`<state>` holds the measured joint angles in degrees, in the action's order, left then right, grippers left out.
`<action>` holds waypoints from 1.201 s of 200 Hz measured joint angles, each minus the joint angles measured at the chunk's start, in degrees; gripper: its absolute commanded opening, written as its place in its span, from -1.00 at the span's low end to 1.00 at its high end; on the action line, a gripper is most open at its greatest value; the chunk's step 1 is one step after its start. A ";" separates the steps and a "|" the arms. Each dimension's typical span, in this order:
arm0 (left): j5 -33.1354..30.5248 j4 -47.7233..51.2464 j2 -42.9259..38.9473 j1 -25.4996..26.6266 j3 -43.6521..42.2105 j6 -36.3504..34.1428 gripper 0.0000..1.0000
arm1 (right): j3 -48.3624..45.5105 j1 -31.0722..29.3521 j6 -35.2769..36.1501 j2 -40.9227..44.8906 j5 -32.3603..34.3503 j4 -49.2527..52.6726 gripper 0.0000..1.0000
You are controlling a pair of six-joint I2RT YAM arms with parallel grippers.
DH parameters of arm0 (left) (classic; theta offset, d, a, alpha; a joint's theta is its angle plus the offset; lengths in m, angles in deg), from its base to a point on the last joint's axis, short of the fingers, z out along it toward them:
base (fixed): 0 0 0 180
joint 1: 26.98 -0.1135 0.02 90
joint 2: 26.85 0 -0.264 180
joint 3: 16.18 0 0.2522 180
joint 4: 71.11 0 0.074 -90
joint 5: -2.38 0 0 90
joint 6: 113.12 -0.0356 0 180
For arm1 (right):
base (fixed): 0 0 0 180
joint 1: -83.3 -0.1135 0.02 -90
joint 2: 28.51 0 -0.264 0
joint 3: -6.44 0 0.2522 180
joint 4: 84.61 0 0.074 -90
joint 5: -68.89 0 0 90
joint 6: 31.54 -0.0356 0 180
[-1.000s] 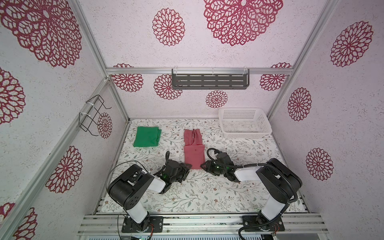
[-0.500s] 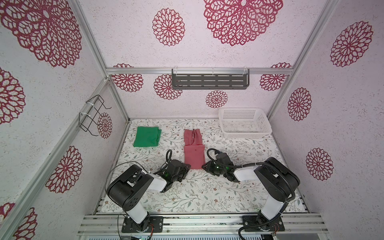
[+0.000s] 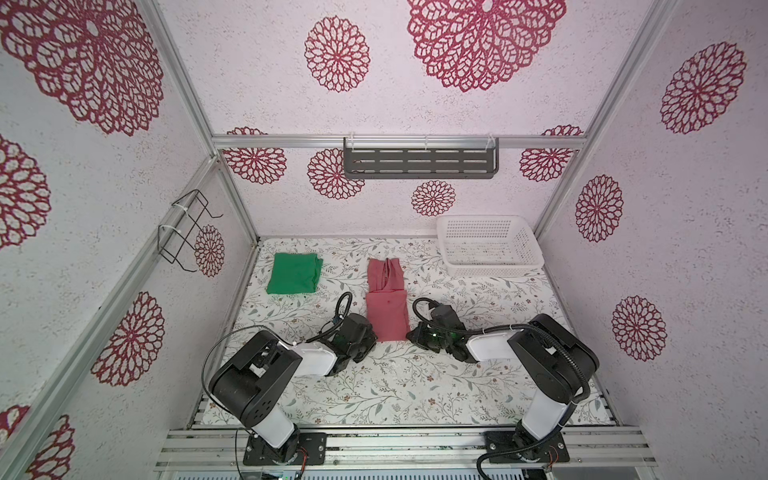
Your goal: Fold and stack the tank tops
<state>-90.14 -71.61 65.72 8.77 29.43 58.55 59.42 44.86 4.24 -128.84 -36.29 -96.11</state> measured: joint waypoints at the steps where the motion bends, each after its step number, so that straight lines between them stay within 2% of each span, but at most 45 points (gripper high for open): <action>1: -0.07 0.31 -0.07 0.02 0.07 -0.22 -1.00 | 0.00 0.00 0.04 0.02 0.00 0.04 -1.00; 38: -1.05 4.81 -1.84 0.50 0.44 -2.21 -1.00 | -0.04 -0.68 0.79 1.55 -0.02 2.82 -1.00; 46: -1.07 5.53 -2.03 0.63 0.59 -2.45 -0.71 | -0.15 -0.85 0.87 2.25 -0.04 3.41 -0.99; 58: -0.94 6.16 -2.08 0.76 0.79 -2.80 -0.26 | -0.55 -1.11 1.05 3.52 -0.04 4.24 -0.71; 66: -0.79 5.92 -2.54 1.09 1.01 -2.97 -0.06 | -0.94 -1.29 1.25 4.52 -0.02 4.72 -0.52; 84: -0.98 7.04 -4.31 1.51 0.87 -3.15 0.16 | -2.23 -1.66 1.57 6.49 0.00 5.81 -0.31; 109: -1.20 8.63 -7.17 1.51 -0.66 -2.75 0.25 | -3.08 -1.99 1.77 6.91 -0.09 6.19 -0.15; 141: -1.46 7.78 -9.68 1.51 -3.52 -1.44 0.21 | -3.02 -2.45 1.09 5.90 -0.37 3.85 -0.14; 176: -1.64 1.84 -8.04 1.18 -5.14 0.35 0.00 | -2.71 -3.02 -0.02 3.65 -0.46 -0.33 -0.15; 215: -0.74 -5.33 -2.10 0.57 -4.09 0.92 -0.46 | -2.64 -3.15 -1.11 2.01 -0.04 -3.63 -0.20; 240: -0.26 -7.52 0.04 0.46 -3.89 1.31 -0.82 | -2.60 -3.19 -1.44 1.40 0.15 -4.50 -0.36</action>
<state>-90.40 -79.12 65.77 9.23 25.54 59.86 56.82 41.67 2.80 -127.44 -36.14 -100.61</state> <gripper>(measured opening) 0.164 0.355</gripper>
